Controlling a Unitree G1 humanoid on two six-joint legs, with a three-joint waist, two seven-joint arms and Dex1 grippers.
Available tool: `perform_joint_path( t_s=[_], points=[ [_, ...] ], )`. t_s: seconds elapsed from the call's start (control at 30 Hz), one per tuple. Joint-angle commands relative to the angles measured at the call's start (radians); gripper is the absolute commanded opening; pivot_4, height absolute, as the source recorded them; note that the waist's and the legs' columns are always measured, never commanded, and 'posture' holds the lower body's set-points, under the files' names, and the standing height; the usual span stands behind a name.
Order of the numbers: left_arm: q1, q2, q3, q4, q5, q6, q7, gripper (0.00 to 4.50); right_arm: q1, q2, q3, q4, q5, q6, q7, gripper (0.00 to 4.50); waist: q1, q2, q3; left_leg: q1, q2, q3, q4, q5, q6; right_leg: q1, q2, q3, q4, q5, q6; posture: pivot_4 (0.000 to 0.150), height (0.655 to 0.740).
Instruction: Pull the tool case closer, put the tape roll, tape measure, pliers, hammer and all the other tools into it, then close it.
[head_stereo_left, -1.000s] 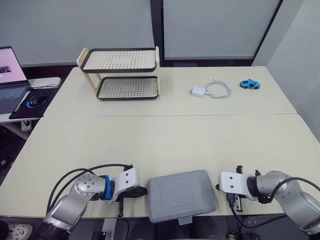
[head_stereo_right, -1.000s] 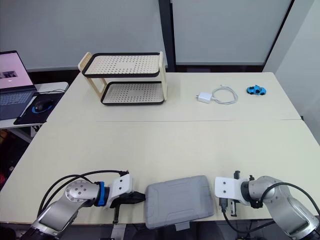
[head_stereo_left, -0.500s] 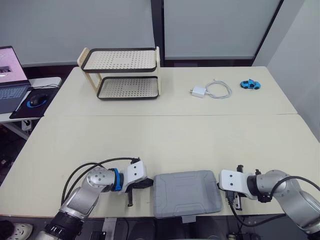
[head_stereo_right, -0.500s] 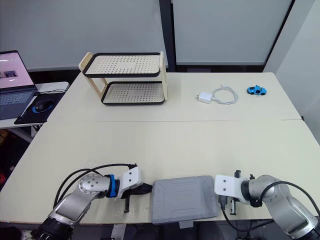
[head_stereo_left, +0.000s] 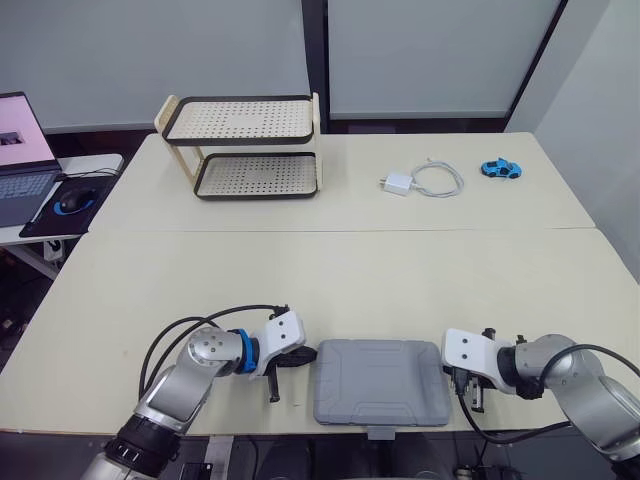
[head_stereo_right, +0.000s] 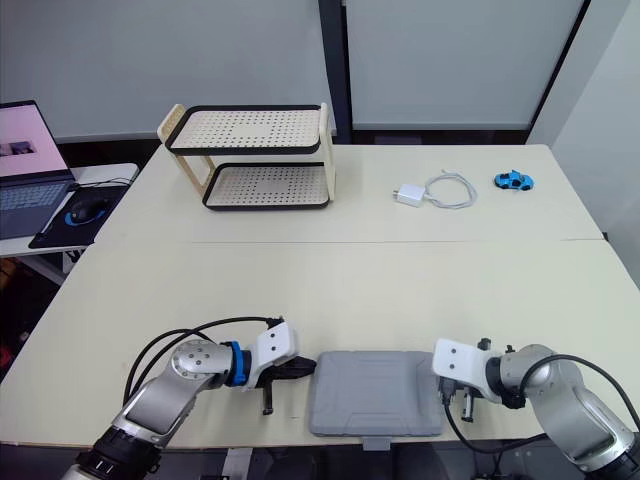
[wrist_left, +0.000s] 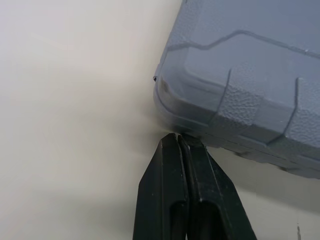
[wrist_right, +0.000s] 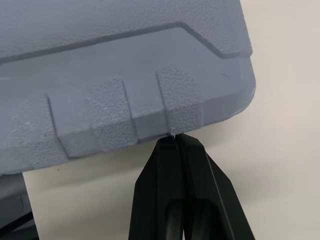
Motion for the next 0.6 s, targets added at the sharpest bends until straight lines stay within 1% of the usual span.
perform_joint_path(
  t_s=[0.03, 0.47, 0.6],
  points=[
    [-0.022, -0.029, -0.028, -0.081, -0.029, 0.0, -0.004, 0.0, -0.023, 0.017, -0.012, -0.039, 0.023, -0.002, -0.008, 0.05, 0.0, 0.0, 0.0, 0.0, 0.0, 0.0, 0.0, 0.0, 0.0, 0.0, 0.0, 0.0, 0.0, 0.0, 0.0, 0.15, 0.74],
    [0.011, 0.043, 0.01, -0.097, -0.045, -0.002, -0.018, 0.0, -0.039, 0.032, -0.015, -0.036, 0.024, 0.012, -0.02, 0.05, -0.004, 0.0, 0.0, 0.0, 0.0, -0.001, 0.0, 0.0, 0.0, 0.0, 0.0, 0.0, 0.0, 0.0, 0.0, 0.15, 0.74],
    [0.014, 0.072, 0.029, -0.083, -0.051, -0.011, -0.017, 0.0, -0.031, 0.005, -0.037, -0.025, 0.015, 0.001, -0.027, 0.05, -0.004, 0.0, 0.0, 0.0, 0.001, -0.001, 0.0, 0.0, 0.0, 0.0, 0.0, 0.0, 0.0, 0.0, 0.0, 0.15, 0.74]
  ],
)
